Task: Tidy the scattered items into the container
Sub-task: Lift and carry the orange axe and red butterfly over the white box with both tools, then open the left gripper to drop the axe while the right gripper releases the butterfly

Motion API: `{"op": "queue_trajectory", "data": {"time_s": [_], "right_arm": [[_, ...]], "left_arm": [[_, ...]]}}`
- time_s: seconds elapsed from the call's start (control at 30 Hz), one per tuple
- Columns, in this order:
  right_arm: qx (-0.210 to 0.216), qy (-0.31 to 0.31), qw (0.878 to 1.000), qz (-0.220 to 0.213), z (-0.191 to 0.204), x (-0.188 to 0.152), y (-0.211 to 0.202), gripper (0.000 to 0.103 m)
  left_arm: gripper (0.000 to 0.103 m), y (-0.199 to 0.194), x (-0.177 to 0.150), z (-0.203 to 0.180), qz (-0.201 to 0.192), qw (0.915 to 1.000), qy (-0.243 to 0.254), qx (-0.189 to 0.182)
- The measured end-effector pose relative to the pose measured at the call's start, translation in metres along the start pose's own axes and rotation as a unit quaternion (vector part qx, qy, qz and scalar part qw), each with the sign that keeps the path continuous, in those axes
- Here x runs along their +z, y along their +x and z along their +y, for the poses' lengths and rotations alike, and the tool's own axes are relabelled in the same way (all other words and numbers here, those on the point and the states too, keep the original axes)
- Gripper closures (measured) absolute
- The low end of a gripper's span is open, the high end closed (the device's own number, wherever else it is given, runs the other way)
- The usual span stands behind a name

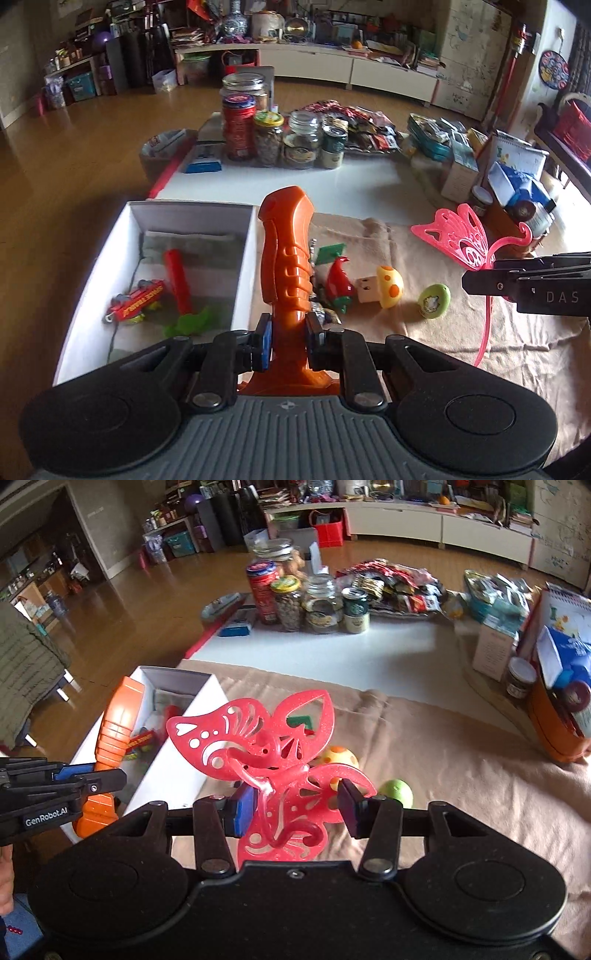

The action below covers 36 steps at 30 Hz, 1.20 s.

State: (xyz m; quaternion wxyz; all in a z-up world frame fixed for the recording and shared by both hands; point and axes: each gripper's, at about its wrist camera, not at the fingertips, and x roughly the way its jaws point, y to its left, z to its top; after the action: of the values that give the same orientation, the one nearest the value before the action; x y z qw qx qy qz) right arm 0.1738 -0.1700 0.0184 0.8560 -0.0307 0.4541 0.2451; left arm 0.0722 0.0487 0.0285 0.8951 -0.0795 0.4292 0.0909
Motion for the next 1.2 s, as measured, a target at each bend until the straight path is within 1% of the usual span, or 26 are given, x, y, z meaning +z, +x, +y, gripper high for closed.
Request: {"op": "queue_trajectory", "data": {"time_s": [0.17, 0.33, 0.5, 0.67, 0.9, 1.1, 1.2], "right_arm": [[0.02, -0.045, 0.999, -0.002, 0.054, 0.023, 0.007, 0.055], [0.04, -0.078, 0.996, 0.003, 0.104, 0.043, 0.022, 0.055], [0.056, -0.101, 0.993, 0.014, 0.145, 0.06, 0.044, 0.055], [0.06, -0.125, 0.99, 0.031, 0.177, 0.07, 0.073, 0.055], [0.052, -0.142, 0.987, 0.064, 0.201, 0.073, 0.113, 0.055], [0.038, -0.138, 0.985, 0.093, 0.201, 0.072, 0.15, 0.055], [0.033, -0.134, 0.985, 0.107, 0.2, 0.07, 0.169, 0.055]], "left_arm": [[0.085, -0.013, 0.001, 0.047, -0.011, 0.9989, -0.043, 0.017], [0.085, -0.016, -0.003, 0.087, -0.014, 0.9962, -0.078, 0.037], [0.085, -0.006, -0.01, 0.118, -0.007, 0.9929, -0.108, 0.049], [0.085, 0.014, -0.016, 0.137, 0.009, 0.9903, -0.126, 0.058], [0.085, 0.046, -0.024, 0.154, 0.035, 0.9869, -0.144, 0.063], [0.085, 0.071, -0.025, 0.162, 0.055, 0.9851, -0.147, 0.07], [0.085, 0.077, -0.023, 0.16, 0.055, 0.9852, -0.146, 0.072]]}}
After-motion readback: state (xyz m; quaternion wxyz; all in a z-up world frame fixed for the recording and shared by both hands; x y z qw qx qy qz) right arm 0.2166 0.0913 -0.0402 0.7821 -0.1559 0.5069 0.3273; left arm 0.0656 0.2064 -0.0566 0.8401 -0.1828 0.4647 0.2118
